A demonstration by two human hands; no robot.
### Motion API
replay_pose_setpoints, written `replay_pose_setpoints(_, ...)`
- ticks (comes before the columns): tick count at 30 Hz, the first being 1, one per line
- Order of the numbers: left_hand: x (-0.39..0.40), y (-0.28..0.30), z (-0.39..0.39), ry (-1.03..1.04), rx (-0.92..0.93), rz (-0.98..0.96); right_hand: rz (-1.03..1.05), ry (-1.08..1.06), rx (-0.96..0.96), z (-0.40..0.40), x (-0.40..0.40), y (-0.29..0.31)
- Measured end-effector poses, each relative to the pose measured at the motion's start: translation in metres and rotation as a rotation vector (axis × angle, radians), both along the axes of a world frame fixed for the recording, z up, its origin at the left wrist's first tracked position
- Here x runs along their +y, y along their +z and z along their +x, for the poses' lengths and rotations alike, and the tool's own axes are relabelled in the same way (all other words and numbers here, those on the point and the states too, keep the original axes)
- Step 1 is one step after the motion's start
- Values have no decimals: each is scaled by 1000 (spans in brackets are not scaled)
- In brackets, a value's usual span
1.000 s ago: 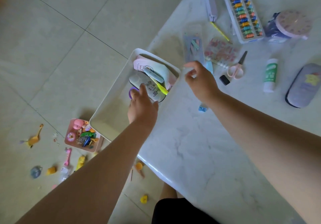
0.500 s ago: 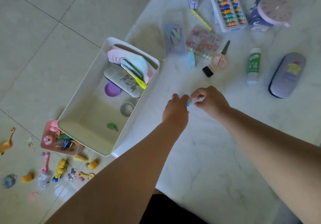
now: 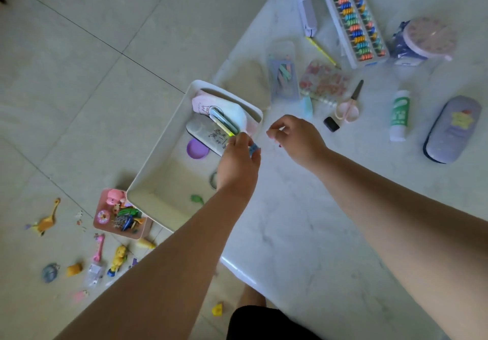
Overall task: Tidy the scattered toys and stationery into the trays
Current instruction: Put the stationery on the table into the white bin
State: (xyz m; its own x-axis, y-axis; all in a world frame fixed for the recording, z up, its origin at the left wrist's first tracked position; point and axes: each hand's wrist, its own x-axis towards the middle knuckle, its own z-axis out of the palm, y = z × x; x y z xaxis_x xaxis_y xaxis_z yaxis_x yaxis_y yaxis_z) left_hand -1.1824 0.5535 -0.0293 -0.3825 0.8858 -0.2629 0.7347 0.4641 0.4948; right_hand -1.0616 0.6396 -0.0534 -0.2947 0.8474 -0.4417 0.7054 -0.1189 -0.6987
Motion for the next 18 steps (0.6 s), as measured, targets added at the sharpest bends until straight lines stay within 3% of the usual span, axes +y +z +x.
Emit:
replay_pose_setpoints(3,-7,15,-37,177,49,5,-22,57,167,-34,7,27)
replay_pose_setpoints(6,-7,21,-51,240,107,-42,-16,111,141,-41,4,36)
replay_pose_setpoints(12,36,6,-5,64,32,103,-25,-31,-119,39,10,3)
replay_pose_setpoints(18,88,-22,56,-163,-94,-8,-41,-218,-318,111,23,-36)
